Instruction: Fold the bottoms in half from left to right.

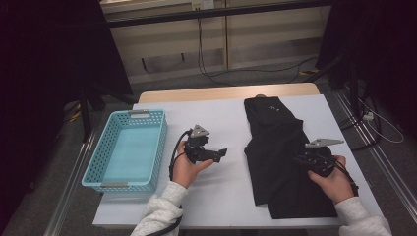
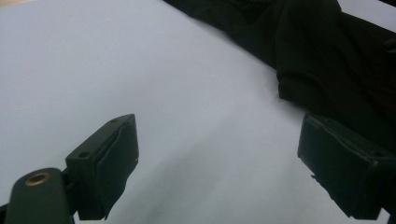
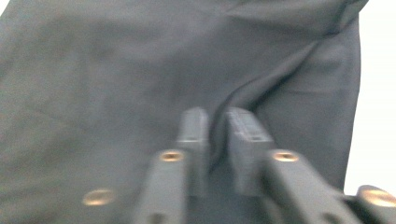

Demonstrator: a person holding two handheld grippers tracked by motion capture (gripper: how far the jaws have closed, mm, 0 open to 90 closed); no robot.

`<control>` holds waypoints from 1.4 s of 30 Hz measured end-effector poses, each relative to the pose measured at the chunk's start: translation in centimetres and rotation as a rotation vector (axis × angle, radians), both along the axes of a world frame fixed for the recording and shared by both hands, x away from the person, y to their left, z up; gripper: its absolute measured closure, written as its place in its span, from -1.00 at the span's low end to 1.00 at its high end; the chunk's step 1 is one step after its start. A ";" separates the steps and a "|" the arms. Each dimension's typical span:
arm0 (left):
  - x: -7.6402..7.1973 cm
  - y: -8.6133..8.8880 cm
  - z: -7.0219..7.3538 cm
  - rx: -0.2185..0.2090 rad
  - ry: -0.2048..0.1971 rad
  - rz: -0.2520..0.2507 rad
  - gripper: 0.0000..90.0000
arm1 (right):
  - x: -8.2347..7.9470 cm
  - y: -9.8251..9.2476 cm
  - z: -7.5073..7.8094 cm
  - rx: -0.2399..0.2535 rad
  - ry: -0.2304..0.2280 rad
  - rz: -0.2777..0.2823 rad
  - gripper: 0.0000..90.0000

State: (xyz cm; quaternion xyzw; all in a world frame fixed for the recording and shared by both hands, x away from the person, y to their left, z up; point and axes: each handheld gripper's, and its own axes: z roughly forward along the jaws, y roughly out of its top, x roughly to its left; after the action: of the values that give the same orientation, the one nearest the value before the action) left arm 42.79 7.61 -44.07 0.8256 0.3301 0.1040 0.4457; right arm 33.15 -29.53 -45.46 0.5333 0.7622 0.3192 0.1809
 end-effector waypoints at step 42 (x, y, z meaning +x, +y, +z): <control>0.0 1.0 -0.1 0.029 0.014 0.011 -0.76 | 2.2 0.5 1.7 0.022 -0.106 0.043 0.07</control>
State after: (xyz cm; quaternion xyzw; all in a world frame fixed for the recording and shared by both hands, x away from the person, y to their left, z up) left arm 42.74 8.62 -44.13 0.8307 0.3363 0.1053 0.4310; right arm 35.39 -28.99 -43.73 0.5011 0.7593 0.3590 0.2085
